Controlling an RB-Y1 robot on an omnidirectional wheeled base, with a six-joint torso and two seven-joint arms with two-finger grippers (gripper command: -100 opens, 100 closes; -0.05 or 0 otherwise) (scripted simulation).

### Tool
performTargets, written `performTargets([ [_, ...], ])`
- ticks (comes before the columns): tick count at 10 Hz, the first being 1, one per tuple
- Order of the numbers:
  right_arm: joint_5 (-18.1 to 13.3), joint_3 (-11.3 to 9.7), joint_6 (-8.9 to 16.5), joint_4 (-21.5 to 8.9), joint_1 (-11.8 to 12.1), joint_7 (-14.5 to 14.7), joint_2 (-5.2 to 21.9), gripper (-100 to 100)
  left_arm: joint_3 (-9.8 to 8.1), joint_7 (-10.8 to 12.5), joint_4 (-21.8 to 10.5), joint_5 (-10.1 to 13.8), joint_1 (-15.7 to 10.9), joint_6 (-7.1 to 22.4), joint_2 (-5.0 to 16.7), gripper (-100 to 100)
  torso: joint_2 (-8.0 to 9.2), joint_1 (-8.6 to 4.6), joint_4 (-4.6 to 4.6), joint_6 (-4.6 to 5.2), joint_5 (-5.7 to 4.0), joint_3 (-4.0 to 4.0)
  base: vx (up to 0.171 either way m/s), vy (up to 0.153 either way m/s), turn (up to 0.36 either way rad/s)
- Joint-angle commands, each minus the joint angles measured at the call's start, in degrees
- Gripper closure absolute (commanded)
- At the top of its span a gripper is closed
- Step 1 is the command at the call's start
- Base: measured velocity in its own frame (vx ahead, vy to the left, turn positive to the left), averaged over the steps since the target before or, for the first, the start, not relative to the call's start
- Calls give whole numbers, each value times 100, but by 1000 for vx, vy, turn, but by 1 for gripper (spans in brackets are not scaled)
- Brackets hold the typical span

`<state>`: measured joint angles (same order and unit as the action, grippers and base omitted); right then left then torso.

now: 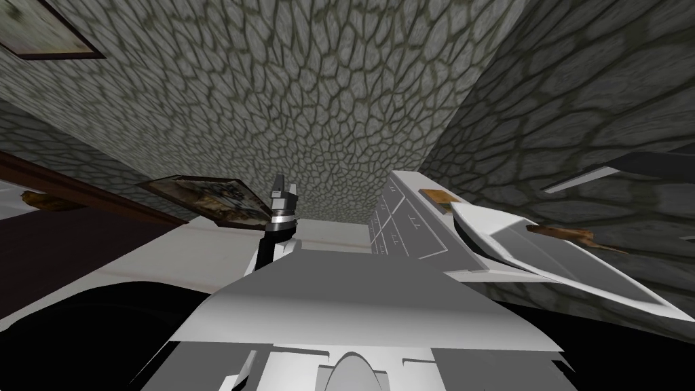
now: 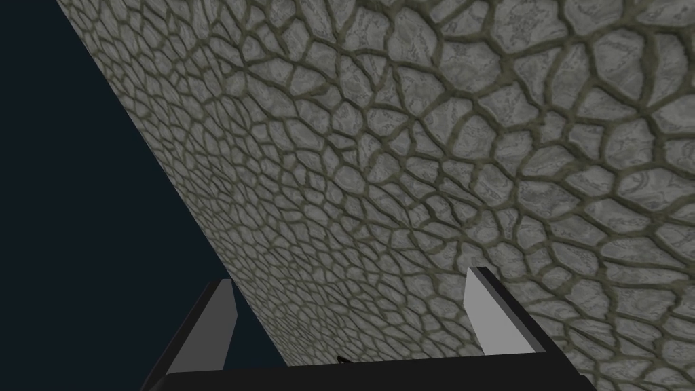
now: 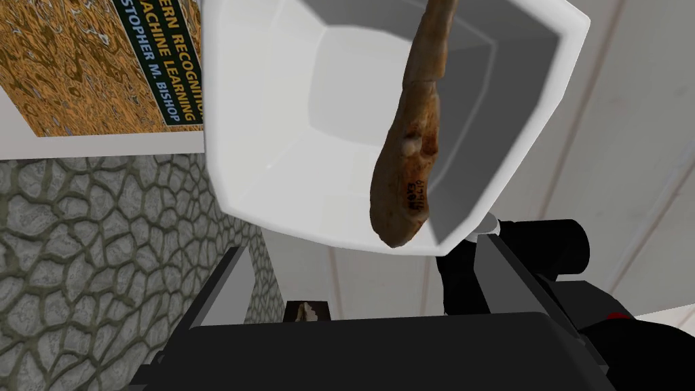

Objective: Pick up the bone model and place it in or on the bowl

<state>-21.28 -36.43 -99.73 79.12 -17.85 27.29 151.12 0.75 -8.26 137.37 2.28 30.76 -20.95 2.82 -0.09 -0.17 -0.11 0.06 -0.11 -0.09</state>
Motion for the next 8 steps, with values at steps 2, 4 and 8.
performTargets([
  [2,285,-38,22,276,-35,-66,385,-100,0,0,0,0,0,0,0,0,-1,5,-1,0,-1,-1,6,-60,16],
  [4,457,-57,16,407,-47,-93,601,-100,0,0,0,0,0,0,0,0,-3,1,-1,-1,0,-2,2,-77,24],
  [8,1146,-134,-4,929,-95,-201,1383,-100,0,0,0,0,0,0,0,0,-3,-7,-1,0,-3,-2,5,-95,27],
])
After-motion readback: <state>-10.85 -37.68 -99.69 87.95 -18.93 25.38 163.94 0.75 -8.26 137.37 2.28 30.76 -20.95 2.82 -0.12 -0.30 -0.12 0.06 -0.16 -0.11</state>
